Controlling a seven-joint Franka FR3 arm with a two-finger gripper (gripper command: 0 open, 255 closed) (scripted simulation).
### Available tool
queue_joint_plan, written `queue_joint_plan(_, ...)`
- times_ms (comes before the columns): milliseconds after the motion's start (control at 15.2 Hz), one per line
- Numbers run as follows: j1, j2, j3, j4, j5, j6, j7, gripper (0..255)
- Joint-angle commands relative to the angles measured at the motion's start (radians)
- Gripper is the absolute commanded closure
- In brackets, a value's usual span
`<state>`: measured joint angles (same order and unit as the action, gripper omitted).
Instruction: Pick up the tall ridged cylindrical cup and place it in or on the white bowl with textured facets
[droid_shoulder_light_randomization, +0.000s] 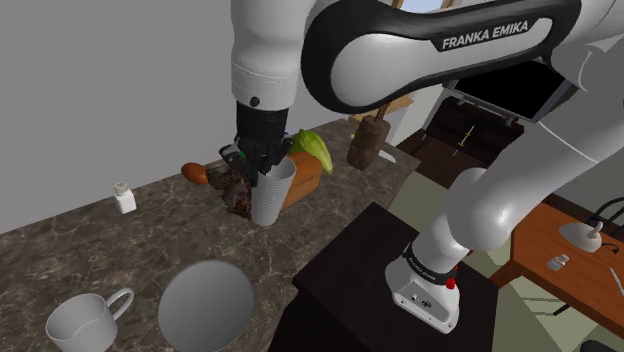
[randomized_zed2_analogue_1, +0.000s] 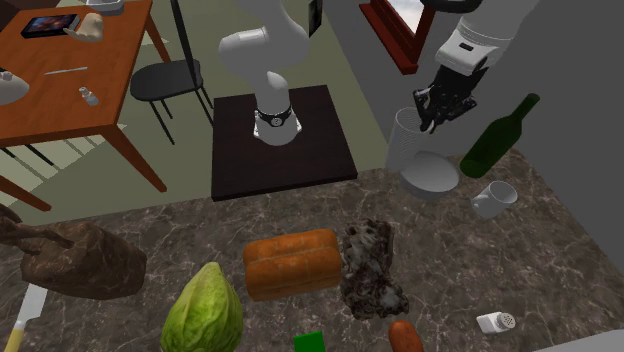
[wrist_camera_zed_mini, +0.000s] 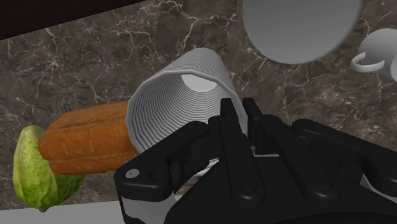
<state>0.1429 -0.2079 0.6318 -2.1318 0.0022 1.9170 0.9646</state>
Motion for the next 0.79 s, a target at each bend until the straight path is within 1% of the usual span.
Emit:
queue_joint_plan(0, 0.008, 0.063, 0.042, 0.069, -0.030, -0.021, 0.068, 255)
queue_joint_plan(198, 0.029, 0.169, 0.096, 0.181, -0.092, -0.058, 0.169, 255)
queue_joint_plan(330, 0.054, 0.249, 0.126, 0.263, -0.144, -0.088, 0.238, 255)
queue_joint_plan(462, 0.091, 0.335, 0.147, 0.352, -0.200, -0.125, 0.305, 255)
queue_joint_plan(660, 0.166, 0.460, 0.160, 0.490, -0.282, -0.187, 0.391, 255)
queue_joint_plan(726, 0.168, 0.460, 0.156, 0.478, -0.282, -0.174, 0.393, 255)
